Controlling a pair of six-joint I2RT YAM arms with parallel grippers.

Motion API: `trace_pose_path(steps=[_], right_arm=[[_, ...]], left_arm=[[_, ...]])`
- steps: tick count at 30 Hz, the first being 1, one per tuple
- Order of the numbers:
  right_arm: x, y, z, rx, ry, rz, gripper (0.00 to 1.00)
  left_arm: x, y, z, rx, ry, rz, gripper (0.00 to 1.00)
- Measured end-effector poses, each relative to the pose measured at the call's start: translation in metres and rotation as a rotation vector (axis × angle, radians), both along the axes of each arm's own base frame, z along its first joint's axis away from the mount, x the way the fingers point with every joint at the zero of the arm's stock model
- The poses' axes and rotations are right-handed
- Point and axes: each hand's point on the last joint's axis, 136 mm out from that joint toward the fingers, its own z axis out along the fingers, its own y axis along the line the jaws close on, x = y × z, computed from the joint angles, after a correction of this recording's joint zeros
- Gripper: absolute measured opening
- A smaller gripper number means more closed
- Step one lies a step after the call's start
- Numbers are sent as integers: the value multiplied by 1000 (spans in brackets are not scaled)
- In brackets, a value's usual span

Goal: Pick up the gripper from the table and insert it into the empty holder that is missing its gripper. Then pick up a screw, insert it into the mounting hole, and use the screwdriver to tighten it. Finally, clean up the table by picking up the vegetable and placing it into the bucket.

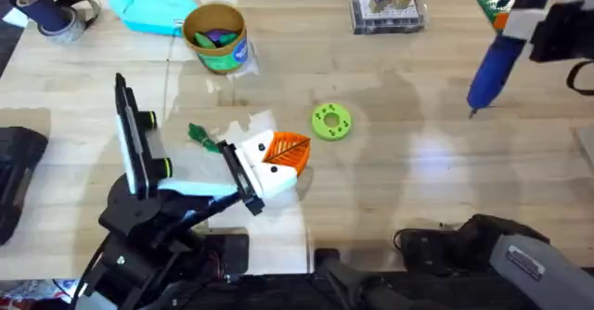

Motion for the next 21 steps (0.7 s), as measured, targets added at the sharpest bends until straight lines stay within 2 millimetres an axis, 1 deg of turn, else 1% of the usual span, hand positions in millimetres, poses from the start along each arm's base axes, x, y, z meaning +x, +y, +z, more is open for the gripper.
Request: trace_pose_path(steps=[2,4,8,13,16,19,21], right_arm=[[-1,20,18,15,-68,69,25],[-1,42,30,36,-112,148,25],[-1,88,41,68,-166,311,25],[-1,153,55,105,-308,517,25],[-8,186,59,149,-377,607,25],[-20,213,62,201,-401,688,25],[-30,232,71,232,-432,758,25]], left_arm=[[0,0,0,0,0,0,14],[0,0,0,0,0,0,14],[0,0,0,0,0,0,14],[0,0,0,0,0,0,14],[0,0,0,0,0,0,14],[0,0,0,0,0,0,14],[0,0,0,0,0,0,14]])
